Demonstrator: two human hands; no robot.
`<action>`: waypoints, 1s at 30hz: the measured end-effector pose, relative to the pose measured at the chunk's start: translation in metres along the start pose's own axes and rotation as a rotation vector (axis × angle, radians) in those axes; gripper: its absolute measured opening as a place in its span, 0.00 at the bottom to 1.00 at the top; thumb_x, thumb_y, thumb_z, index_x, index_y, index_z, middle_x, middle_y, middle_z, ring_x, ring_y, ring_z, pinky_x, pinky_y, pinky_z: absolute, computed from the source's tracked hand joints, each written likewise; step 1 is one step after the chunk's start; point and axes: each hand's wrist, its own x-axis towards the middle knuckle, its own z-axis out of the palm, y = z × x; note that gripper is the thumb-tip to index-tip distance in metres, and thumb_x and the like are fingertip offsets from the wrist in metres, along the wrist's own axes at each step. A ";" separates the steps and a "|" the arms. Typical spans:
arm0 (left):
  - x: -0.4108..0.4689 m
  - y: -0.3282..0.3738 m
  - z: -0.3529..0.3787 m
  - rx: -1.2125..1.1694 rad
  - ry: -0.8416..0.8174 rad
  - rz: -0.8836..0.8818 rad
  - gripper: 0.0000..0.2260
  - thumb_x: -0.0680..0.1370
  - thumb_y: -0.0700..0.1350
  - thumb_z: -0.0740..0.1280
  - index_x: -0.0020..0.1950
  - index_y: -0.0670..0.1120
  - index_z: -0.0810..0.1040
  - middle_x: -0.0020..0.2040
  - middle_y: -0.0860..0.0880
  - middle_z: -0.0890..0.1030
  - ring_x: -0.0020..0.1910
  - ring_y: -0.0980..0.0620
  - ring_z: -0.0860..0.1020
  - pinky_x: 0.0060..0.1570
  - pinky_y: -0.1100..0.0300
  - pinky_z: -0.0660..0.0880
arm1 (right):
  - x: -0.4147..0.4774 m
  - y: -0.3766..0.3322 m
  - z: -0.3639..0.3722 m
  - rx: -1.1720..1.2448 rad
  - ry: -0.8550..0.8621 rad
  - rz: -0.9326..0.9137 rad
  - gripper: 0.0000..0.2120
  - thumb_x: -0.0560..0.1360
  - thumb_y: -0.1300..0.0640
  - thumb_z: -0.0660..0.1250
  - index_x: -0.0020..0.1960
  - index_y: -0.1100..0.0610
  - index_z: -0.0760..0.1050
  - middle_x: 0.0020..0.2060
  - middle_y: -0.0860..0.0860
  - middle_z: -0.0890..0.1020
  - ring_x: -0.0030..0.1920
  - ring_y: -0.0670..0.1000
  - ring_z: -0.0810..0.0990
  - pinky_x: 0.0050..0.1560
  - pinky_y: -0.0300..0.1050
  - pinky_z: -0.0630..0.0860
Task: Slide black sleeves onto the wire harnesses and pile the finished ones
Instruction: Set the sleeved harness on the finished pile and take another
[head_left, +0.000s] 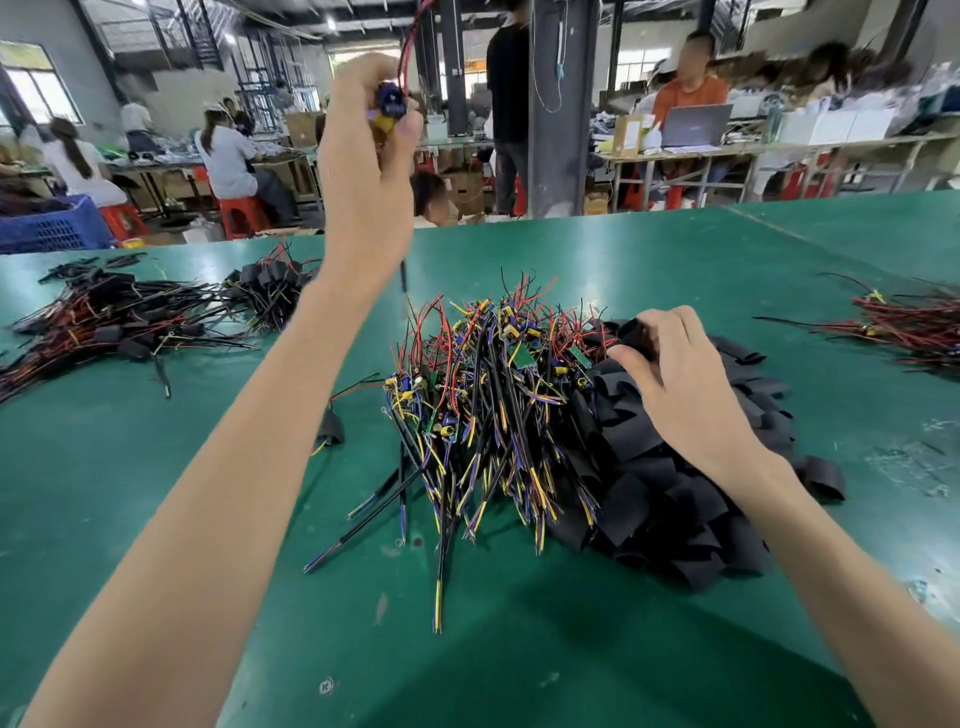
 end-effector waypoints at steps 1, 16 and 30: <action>-0.001 -0.001 -0.005 0.122 -0.082 0.091 0.12 0.79 0.36 0.58 0.63 0.41 0.71 0.54 0.48 0.74 0.50 0.55 0.71 0.54 0.72 0.66 | -0.001 -0.001 0.000 0.010 -0.001 -0.010 0.16 0.76 0.56 0.66 0.58 0.67 0.70 0.50 0.60 0.71 0.44 0.57 0.73 0.45 0.40 0.65; -0.144 -0.039 -0.027 0.302 -0.188 -0.077 0.07 0.79 0.40 0.62 0.49 0.42 0.81 0.46 0.48 0.72 0.47 0.44 0.70 0.49 0.49 0.67 | -0.014 -0.018 0.013 0.121 -0.140 -0.075 0.16 0.71 0.55 0.73 0.56 0.60 0.76 0.48 0.52 0.74 0.45 0.52 0.75 0.50 0.50 0.74; -0.155 -0.036 -0.020 0.201 -0.101 -0.124 0.09 0.80 0.42 0.61 0.50 0.41 0.80 0.47 0.49 0.72 0.48 0.44 0.72 0.50 0.43 0.70 | -0.014 -0.026 0.012 0.212 -0.082 -0.108 0.14 0.68 0.61 0.75 0.53 0.62 0.79 0.46 0.54 0.77 0.42 0.47 0.73 0.47 0.38 0.69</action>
